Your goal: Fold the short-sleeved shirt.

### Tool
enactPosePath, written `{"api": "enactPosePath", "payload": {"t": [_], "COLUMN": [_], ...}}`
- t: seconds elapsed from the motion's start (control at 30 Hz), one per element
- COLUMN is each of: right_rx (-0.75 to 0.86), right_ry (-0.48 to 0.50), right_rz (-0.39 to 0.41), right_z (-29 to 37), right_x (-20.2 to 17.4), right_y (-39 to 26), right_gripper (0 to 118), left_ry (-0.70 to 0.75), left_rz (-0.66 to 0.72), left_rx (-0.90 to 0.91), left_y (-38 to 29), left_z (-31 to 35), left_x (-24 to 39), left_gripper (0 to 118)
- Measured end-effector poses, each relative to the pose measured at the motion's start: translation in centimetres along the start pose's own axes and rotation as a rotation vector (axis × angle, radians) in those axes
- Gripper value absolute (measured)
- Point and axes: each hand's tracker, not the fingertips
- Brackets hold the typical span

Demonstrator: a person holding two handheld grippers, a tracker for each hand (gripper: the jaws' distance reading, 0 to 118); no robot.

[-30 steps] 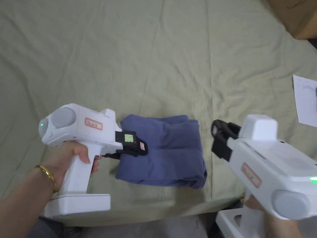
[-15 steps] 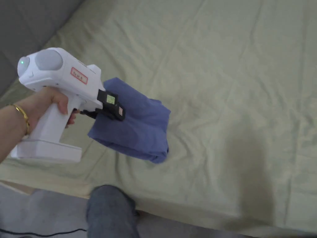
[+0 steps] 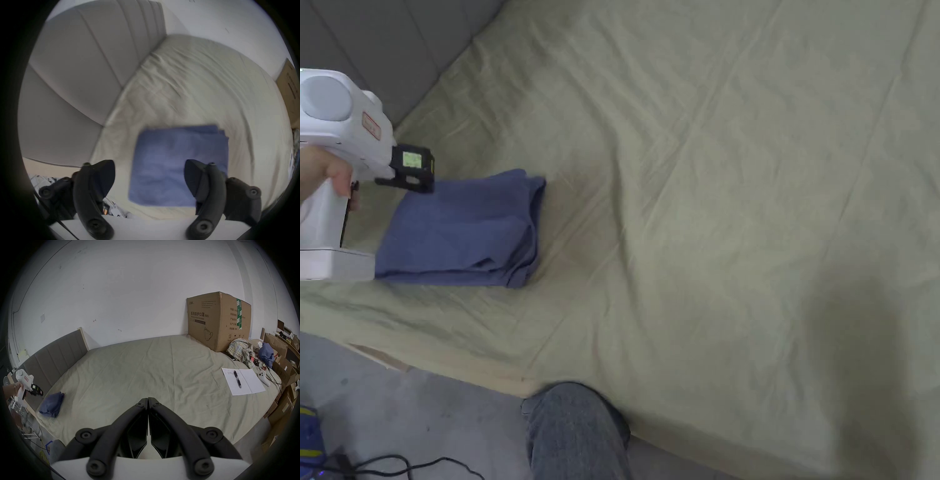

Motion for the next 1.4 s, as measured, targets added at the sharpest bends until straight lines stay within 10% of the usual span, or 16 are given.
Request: {"api": "enactPosePath", "payload": {"t": [0.47,0.83,1.4], "right_rx": [0.288,0.396,0.296], "right_ry": [0.052,0.055,0.079], "right_rz": [0.098,0.167,0.124], "right_z": [6.1,9.3,7.5], "right_x": [1.8,0.9,1.6], "right_y": [8.3,11.3,2.7], "right_gripper": [0,0,0], "left_ry": [-0.239,-0.395,-0.472], "left_rz": [0.008,-0.038,-0.166], "left_rx": [0.946,1.149,0.926], "left_y": [-3.8,-11.5,-22.7], "left_z": [29.6,35.1,26.0], "left_x": [11.6,22.6,28.4], "left_gripper": [7,0,0]}}
